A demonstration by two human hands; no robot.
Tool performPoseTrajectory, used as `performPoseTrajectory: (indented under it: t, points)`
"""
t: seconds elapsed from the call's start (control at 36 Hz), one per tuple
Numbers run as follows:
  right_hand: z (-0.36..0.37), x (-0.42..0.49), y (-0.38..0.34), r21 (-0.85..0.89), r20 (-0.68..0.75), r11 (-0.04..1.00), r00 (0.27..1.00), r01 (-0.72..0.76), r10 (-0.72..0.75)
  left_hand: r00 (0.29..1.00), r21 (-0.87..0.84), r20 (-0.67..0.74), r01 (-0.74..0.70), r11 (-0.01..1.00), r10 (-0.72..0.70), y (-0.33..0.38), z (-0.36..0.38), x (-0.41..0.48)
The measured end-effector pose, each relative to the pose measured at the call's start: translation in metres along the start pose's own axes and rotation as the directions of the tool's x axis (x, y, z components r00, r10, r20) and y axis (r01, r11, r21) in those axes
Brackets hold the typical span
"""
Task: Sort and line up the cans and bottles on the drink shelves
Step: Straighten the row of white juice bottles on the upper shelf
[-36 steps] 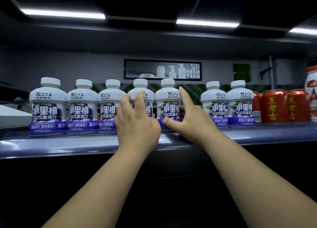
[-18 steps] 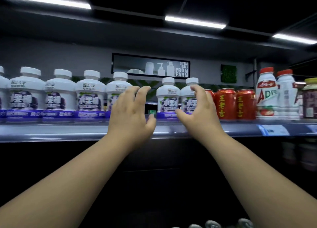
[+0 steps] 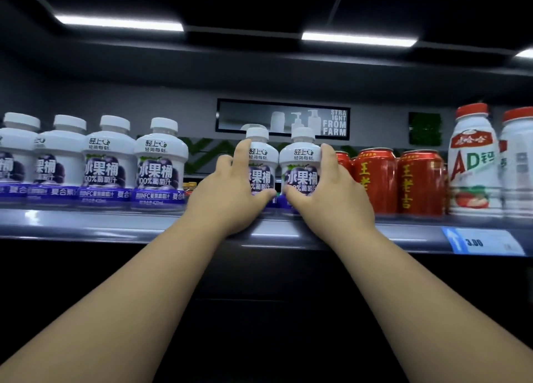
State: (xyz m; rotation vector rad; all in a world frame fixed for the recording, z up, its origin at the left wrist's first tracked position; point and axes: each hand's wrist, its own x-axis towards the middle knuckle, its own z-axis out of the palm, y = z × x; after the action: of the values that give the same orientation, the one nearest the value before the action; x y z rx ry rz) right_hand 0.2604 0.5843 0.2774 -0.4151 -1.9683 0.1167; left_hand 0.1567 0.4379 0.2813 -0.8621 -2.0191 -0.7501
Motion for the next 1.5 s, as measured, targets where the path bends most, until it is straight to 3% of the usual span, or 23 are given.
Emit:
performPoseTrajectory:
  t: [0.25, 0.42, 0.53, 0.61, 0.75, 0.86, 0.97, 1.22, 1.33, 1.5]
  points:
    - [-0.001, 0.008, -0.014, 0.067, 0.076, 0.997, 0.997, 0.027, -0.032, 0.996, -0.078, -0.048, 0.068, 0.995, -0.072, -0.005, -0.011, -0.008]
    - [0.010, 0.004, -0.036, 0.142, 0.108, 0.985, 0.987, 0.101, -0.117, 0.954, -0.120, -0.230, 0.167, 0.979, -0.191, -0.012, -0.013, -0.012]
    - [0.014, 0.007, -0.043, 0.165, 0.121, 0.981, 0.985, 0.105, -0.126, 0.949, -0.045, -0.274, 0.151, 0.988, -0.157, -0.011, -0.006, -0.013]
    - [0.017, 0.009, -0.050, 0.171, 0.134, 0.979, 0.982, 0.108, -0.131, 0.946, -0.117, -0.266, 0.162, 0.980, -0.188, -0.012, -0.007, -0.013]
    - [0.024, 0.005, -0.048, 0.186, 0.111, 0.979, 0.988, 0.088, -0.110, 0.906, -0.078, -0.399, 0.115, 0.990, -0.137, -0.010, -0.005, -0.020]
    - [0.027, 0.005, -0.044, 0.139, 0.090, 0.987, 0.992, 0.078, -0.091, 0.923, -0.129, -0.334, 0.157, 0.979, -0.192, -0.014, -0.007, -0.016]
    - [0.028, 0.006, -0.042, 0.086, 0.085, 0.994, 0.994, 0.061, -0.068, 0.934, -0.066, -0.309, 0.169, 0.983, -0.182, -0.015, -0.006, -0.014]
    - [0.019, 0.001, -0.043, 0.179, 0.114, 0.974, 0.980, 0.139, -0.161, 0.929, -0.140, -0.319, 0.151, 0.979, -0.189, -0.012, -0.006, -0.018]
    - [0.018, -0.002, -0.046, 0.161, 0.078, 0.982, 0.991, 0.099, -0.113, 0.939, -0.121, -0.310, 0.115, 0.986, -0.148, -0.011, -0.007, -0.020]
    - [0.011, -0.003, -0.046, 0.222, 0.029, 0.970, 0.993, 0.103, -0.112, 0.932, -0.058, -0.357, -0.096, 0.994, 0.069, -0.007, -0.009, -0.026]
